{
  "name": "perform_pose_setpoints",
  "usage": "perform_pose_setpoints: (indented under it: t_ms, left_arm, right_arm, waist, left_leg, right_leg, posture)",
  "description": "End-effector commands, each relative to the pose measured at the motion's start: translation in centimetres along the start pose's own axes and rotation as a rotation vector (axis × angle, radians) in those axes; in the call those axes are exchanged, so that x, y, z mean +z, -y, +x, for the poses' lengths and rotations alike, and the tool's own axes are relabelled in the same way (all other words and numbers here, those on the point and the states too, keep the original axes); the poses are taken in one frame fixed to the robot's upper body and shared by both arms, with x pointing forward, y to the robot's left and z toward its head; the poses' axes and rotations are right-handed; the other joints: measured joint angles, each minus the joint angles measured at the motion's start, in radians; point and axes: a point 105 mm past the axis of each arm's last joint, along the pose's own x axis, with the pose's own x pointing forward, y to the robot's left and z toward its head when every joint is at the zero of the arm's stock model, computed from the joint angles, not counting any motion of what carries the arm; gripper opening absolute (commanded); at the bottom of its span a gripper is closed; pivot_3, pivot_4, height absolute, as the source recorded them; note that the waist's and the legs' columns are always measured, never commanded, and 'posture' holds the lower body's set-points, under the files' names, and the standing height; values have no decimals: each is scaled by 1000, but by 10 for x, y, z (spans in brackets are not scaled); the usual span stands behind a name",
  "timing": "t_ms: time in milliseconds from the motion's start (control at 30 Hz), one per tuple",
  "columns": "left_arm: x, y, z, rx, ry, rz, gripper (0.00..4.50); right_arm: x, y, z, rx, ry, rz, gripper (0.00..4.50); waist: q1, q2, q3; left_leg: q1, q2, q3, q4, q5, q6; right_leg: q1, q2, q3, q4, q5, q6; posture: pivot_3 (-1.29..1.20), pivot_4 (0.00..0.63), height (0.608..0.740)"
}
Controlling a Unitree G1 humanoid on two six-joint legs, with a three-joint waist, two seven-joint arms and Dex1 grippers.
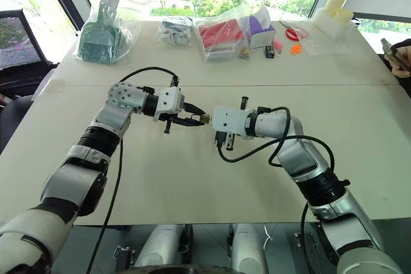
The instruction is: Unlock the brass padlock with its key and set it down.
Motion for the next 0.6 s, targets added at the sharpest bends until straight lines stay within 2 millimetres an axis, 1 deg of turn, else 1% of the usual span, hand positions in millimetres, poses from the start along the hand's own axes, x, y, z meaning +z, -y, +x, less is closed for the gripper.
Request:
perform_pose_setpoints:
  t_ms: [33,100,167,233,333,433,467,600]
  left_arm:
    - [14,-10,0,62,18,150,718]
    - [14,-11,0,71,28,126,718]
    - [12,-11,-1,73,42,59,718]
    - [10,-11,-3,54,59,-38,718]
    - [9,-11,-9,16,91,-202,718]
    - [8,-9,-15,-35,98,-294,718]
    - [9,-8,-17,-45,102,-311,718]
    - [15,-9,-20,-81,120,-353,718]
  right_arm:
    - [23,-4,-1,70,75,24,44]
    - [28,1,-1,41,88,-10,44]
    - [31,7,-4,-28,98,-134,44]
    - [25,15,-5,-120,58,-299,44]
    - [12,12,-11,-162,48,-527,44]
    - [14,9,-20,-222,127,-651,864]
    - [15,9,-21,-241,146,-674,1465]
    - [21,9,-24,-287,223,-731,3485]
  waist:
    - [0,0,0]
    - [-1,0,0]
    - [-1,0,0]
    - [-1,0,0]
    - [0,0,0]
    - [-4,0,0]
    - [-7,0,0]
    - [-23,0,0]
  left_leg:
    - [0,0,0,0,0,0]
    - [0,0,0,0,0,0]
    - [0,0,0,0,0,0]
    - [0,0,1,0,0,0]
    - [0,0,1,0,0,0]
    - [0,-1,1,0,0,0]
    - [0,0,2,0,0,0]
    - [0,0,1,0,1,-1]
  right_leg:
    - [0,0,0,0,0,0]
    - [0,0,0,0,0,0]
    - [0,0,0,0,0,0]
    - [0,0,0,0,0,0]
    - [0,0,0,0,0,1]
    - [0,0,0,-1,0,1]
    - [0,0,0,-1,0,2]
    - [0,0,0,0,0,2]
  posture:
    - [0,150,740]
    - [0,150,740]
    - [0,150,740]
    - [0,150,740]
    - [0,150,740]
    - [0,150,740]
    - [0,150,740]
    - [0,150,740]
